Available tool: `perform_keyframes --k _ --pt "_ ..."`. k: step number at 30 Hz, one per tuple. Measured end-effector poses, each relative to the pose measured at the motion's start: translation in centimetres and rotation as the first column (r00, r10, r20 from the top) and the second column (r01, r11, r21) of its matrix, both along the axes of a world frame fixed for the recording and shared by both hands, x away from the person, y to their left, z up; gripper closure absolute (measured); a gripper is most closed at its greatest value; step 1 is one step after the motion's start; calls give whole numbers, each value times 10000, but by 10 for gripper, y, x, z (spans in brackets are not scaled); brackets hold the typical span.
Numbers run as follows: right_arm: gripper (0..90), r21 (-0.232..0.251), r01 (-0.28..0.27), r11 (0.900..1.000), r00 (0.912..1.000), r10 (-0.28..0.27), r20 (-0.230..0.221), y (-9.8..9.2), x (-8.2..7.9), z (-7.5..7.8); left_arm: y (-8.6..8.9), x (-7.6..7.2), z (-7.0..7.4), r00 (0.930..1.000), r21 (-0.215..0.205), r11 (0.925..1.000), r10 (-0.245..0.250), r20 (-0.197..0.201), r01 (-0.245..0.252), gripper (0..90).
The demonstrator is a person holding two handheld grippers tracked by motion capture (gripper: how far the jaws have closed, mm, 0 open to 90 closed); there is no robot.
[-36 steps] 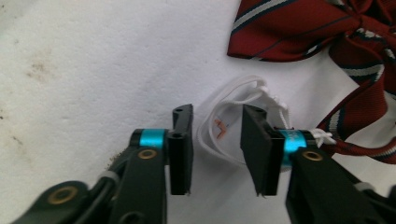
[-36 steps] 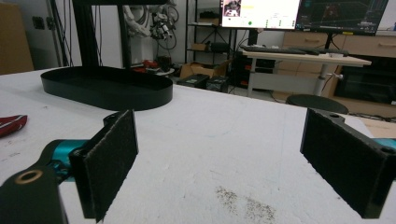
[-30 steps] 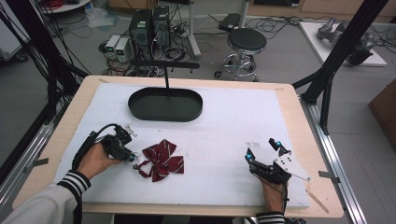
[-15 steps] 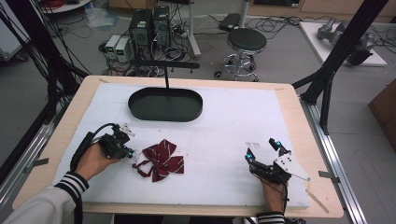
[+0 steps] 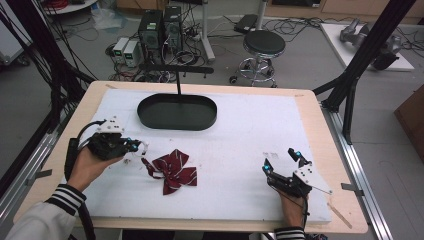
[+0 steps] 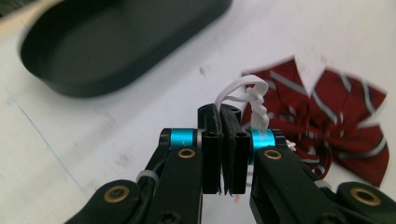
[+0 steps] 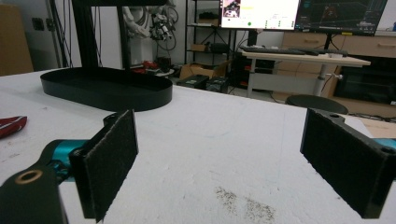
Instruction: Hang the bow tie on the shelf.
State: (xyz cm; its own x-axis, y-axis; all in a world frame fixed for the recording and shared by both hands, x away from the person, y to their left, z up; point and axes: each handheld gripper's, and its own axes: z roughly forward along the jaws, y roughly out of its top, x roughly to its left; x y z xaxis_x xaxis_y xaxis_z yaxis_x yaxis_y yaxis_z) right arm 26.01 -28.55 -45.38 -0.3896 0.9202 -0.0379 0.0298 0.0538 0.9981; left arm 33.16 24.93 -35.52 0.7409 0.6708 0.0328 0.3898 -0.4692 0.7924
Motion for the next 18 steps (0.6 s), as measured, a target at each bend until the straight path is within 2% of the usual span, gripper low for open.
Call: perform_keyframes --k 1,5,9,13,16,18 --pt "103 -3 2 10000 10000 -2 -5 0 0 0 1 0 3 9998 -265 9996 73 172 -68 869" --pt "103 10 -9 10000 10000 9 -38 0 0 0 5 4 11 9968 -816 9962 350 716 -291 869" --pt "103 -31 8 10000 10000 -8 4 0 0 0 7 10 18 9890 -1252 9904 755 1275 -595 869" --pt "103 22 11 10000 10000 -11 -38 0 0 0 9 18 24 9754 -1955 9746 1432 1675 -1095 868" --pt "103 -14 0 10000 10000 0 -1 0 0 0 9 25 28 9682 -2203 9663 1745 1792 -1334 869" --pt "103 24 18 10000 10000 -18 -42 0 0 0 9 30 31 9656 -2285 9635 1835 1841 -1395 869"
